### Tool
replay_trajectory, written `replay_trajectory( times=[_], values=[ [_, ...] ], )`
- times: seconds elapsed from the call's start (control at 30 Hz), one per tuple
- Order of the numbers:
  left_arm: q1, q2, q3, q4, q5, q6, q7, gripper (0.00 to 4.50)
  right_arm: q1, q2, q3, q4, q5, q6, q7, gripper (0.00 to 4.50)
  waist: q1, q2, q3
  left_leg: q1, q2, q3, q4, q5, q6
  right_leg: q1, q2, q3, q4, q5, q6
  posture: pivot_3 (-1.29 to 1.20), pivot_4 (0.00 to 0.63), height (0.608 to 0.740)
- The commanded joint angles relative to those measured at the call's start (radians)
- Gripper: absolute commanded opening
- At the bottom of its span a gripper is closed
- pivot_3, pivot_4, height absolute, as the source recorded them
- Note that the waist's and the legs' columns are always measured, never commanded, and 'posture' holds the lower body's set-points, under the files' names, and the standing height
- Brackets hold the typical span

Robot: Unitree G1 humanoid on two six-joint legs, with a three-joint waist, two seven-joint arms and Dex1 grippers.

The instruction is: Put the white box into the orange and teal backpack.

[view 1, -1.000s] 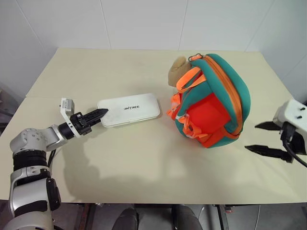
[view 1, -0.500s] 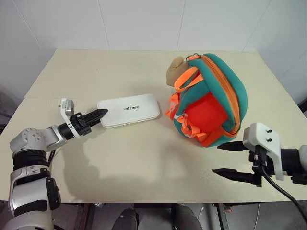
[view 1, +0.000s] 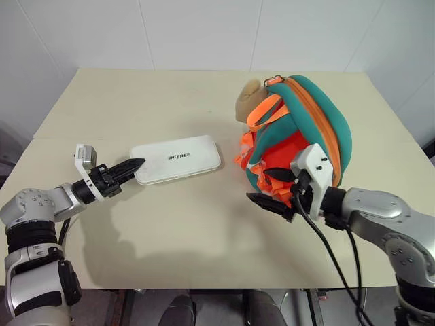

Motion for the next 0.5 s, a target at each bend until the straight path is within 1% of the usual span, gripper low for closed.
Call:
replay_trajectory(
  times=[0.03,0.2,0.3,0.5],
  values=[
    [0.021,0.021,0.063,-0.069,-0.053,0.045,0.013,1.27,-0.020,0.044,0.017,0.004,-0.055,-0.053,-0.058,4.50,0.000,0.000,0.000,0.000,0.000,0.000,0.000,0.000,0.000,0.000,0.000,0.000,0.000,0.000,0.000,0.00,0.150,0.740],
    [0.055,0.008,0.103,-0.124,-0.079,0.081,0.043,1.27,-0.030,0.112,0.035,0.032,-0.112,-0.077,-0.118,4.50,-0.002,0.000,0.000,0.000,0.000,0.000,0.000,0.000,0.000,0.000,0.000,0.000,0.001,0.000,0.000,0.00,0.150,0.740],
    [0.073,-0.006,0.126,-0.157,-0.096,0.091,0.061,1.27,-0.063,0.182,0.050,0.077,-0.162,-0.107,-0.178,4.50,-0.004,0.000,0.000,0.001,0.000,0.000,0.000,0.000,0.000,0.000,0.000,0.000,0.002,0.000,0.000,0.00,0.150,0.740],
    [0.096,-0.028,0.148,-0.205,-0.115,0.104,0.092,1.27,-0.118,0.282,0.069,0.168,-0.256,-0.162,-0.252,4.50,-0.004,0.000,0.000,0.001,0.000,0.000,0.000,0.001,-0.001,0.000,0.000,0.000,0.002,0.000,-0.001,0.00,0.150,0.740]
  ],
)
